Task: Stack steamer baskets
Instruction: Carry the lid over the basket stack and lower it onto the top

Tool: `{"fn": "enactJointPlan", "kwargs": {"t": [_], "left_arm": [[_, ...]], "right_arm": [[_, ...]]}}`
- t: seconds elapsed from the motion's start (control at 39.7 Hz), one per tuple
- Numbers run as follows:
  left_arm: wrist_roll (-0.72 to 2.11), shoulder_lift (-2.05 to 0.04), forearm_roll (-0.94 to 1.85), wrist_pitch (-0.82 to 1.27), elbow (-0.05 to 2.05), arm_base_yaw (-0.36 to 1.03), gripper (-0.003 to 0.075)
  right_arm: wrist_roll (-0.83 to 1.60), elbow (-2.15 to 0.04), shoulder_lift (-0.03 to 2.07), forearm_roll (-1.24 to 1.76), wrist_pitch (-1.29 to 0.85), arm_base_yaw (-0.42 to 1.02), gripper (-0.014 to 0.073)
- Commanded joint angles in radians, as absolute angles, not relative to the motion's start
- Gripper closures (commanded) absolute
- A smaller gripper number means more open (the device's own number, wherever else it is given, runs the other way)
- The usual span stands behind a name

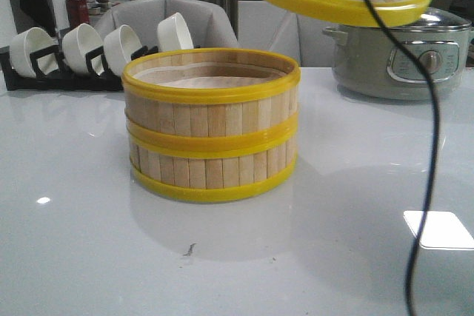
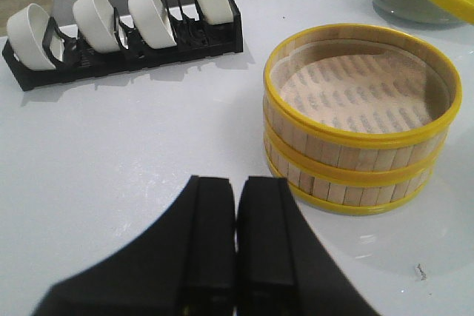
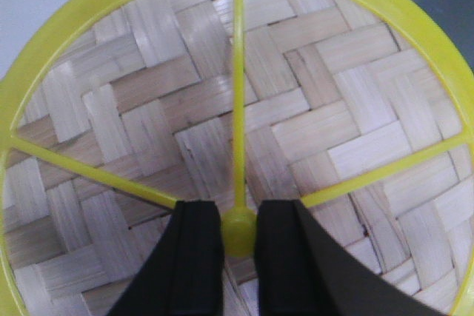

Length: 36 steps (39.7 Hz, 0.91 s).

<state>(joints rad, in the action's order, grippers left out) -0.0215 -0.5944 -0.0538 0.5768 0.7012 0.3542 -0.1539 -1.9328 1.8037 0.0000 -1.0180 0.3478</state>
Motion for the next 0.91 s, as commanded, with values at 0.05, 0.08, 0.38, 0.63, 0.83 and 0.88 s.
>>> {"fn": "enactJointPlan", "kwargs": {"t": [0.05, 0.08, 0.38, 0.63, 0.83, 0.88], "left_arm": [[-0.026, -0.597, -0.056, 0.522, 0.730, 0.360, 0.0634], [-0.026, -0.597, -0.056, 0.525, 0.730, 0.360, 0.0634], [-0.026, -0.597, -0.056, 0.558, 0.730, 0.360, 0.0634], [-0.026, -0.597, -0.056, 0.558, 0.730, 0.360, 0.0634], [-0.026, -0.597, -0.056, 0.558, 0.730, 0.360, 0.0634], [-0.026, -0.597, -0.056, 0.558, 0.730, 0.360, 0.0634]], "right_arm": [[-0.129, -2.021, 1.804, -0.006, -0.990, 0.438, 0.0567], [-0.128, -2.030, 1.811, -0.006, -0.992, 0.447, 0.0567], [-0.105, -2.039, 1.899, 0.000, -0.988, 0.524, 0.0567], [-0.103, -2.054, 1.930, 0.000, -0.974, 0.538, 0.0567], [-0.101, -2.107, 1.957, 0.019, -0.980, 0.538, 0.0567], [-0.100, -2.120, 1.968, 0.029, -0.981, 0.538, 0.0567]]}}
